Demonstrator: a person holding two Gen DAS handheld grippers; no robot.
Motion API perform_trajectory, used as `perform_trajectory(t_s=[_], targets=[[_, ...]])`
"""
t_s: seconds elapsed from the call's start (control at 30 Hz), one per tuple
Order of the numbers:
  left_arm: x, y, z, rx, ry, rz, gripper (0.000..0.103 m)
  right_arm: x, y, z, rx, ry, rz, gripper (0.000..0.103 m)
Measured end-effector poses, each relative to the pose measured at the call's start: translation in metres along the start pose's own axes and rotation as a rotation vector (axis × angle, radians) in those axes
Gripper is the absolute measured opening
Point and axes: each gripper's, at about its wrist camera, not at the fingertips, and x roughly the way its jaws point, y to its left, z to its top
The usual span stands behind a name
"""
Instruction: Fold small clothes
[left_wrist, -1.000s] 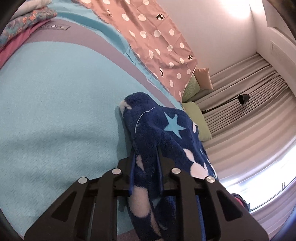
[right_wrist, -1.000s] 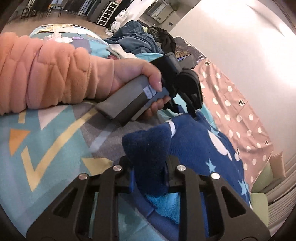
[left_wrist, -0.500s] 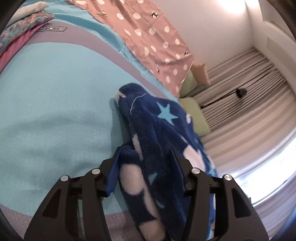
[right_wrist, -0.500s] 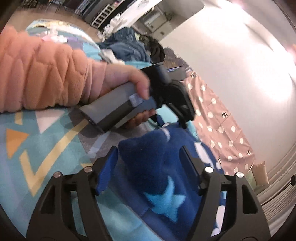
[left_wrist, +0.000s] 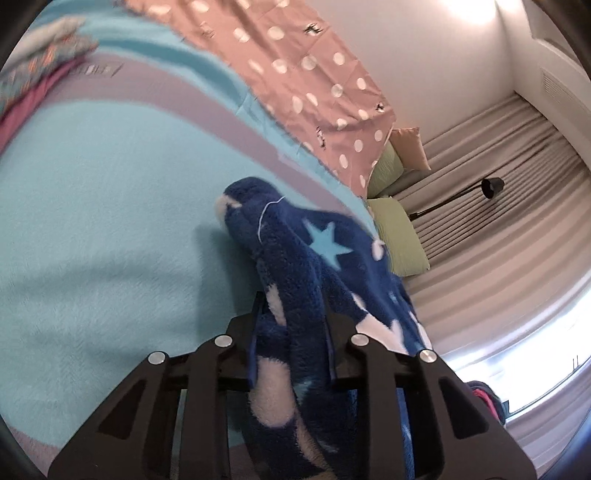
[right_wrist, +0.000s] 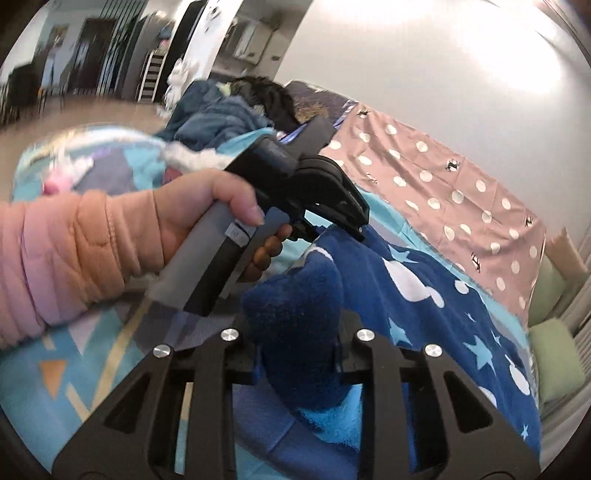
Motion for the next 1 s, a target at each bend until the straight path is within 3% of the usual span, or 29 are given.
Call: perform_trajectory(t_s=[0.57,0.8,1.0], targets=[[-0.005,-0.13,0.025,0.179,-0.016,0.09,0.022,-0.07,-0.104,-0.006,0.327,-0.181,0.041,0.026],[0.028,-0.205,0.021,0.292,-0.001,0.136,0.022,-0.1,-0.161,-0.032,0.48,-0.251,0.053,0.026],[0.073,-0.254,0.007,0.364,0.044,0.174,0.021,-0.119,-0.205,-0.075,0.637,-0.27,0.067,0.026]])
